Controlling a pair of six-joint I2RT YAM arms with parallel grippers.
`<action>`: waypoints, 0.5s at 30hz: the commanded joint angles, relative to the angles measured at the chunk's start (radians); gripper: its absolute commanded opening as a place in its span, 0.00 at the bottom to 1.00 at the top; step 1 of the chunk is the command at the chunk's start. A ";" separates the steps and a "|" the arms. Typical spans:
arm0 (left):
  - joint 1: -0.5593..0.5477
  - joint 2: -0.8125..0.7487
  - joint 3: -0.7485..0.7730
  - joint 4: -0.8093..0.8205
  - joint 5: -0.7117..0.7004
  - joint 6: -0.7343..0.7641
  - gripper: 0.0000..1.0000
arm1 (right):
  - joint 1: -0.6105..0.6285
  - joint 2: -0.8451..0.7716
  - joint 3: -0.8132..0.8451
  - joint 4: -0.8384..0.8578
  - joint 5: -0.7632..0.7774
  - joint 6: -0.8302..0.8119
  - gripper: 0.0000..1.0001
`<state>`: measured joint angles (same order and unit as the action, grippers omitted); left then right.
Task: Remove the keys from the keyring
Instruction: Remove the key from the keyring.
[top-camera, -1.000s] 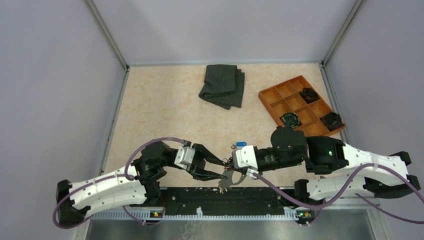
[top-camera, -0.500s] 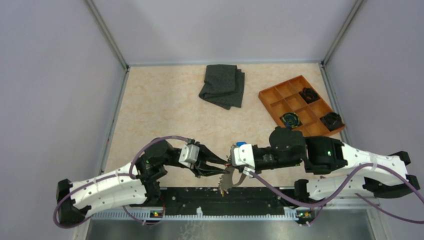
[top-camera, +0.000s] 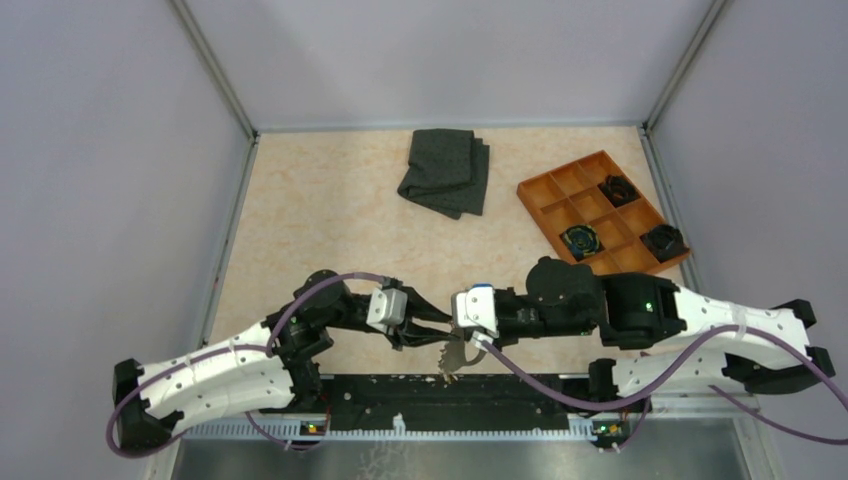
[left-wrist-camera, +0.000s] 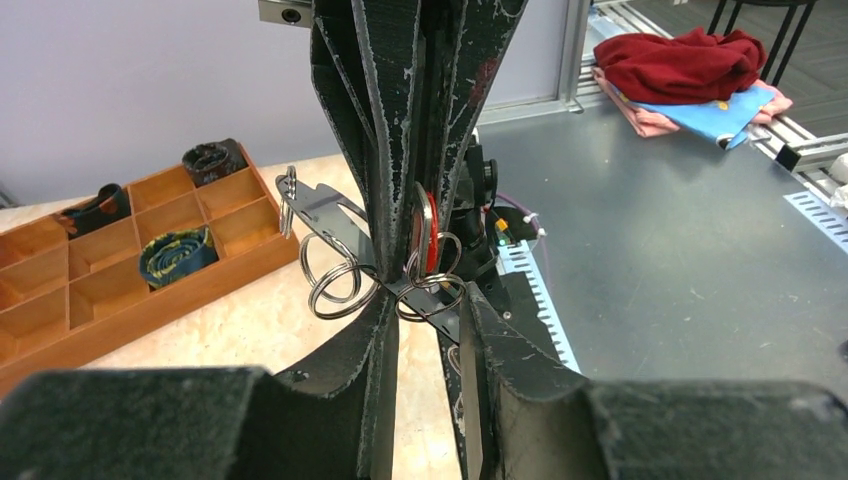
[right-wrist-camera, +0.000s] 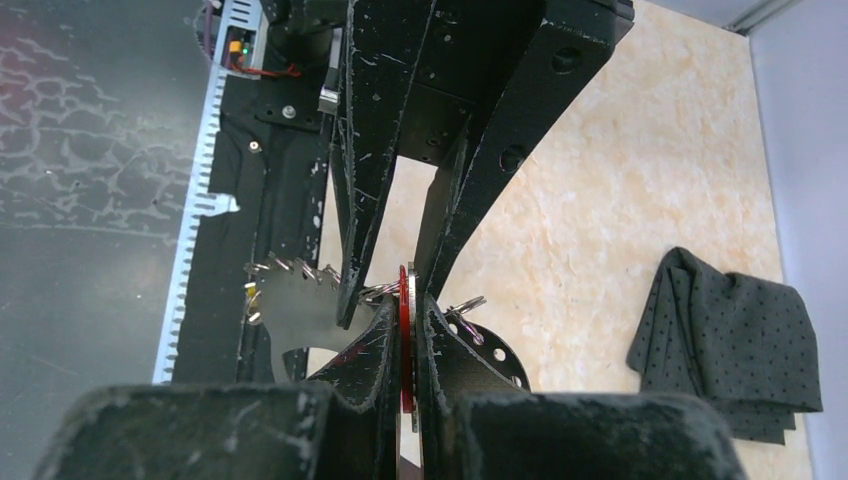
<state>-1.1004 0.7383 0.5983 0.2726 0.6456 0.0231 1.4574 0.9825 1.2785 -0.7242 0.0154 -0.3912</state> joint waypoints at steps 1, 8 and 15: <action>-0.028 0.010 0.064 -0.003 0.132 0.040 0.15 | -0.013 0.025 0.057 0.073 0.200 -0.018 0.00; -0.030 0.005 0.049 -0.012 0.038 0.019 0.27 | -0.012 0.052 0.062 0.070 0.263 -0.020 0.00; -0.030 -0.061 -0.012 -0.012 -0.209 -0.048 0.55 | -0.013 0.047 0.039 0.095 0.254 -0.019 0.00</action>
<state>-1.1137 0.7296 0.6079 0.2085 0.5171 0.0200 1.4582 1.0225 1.2919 -0.7223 0.1730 -0.3985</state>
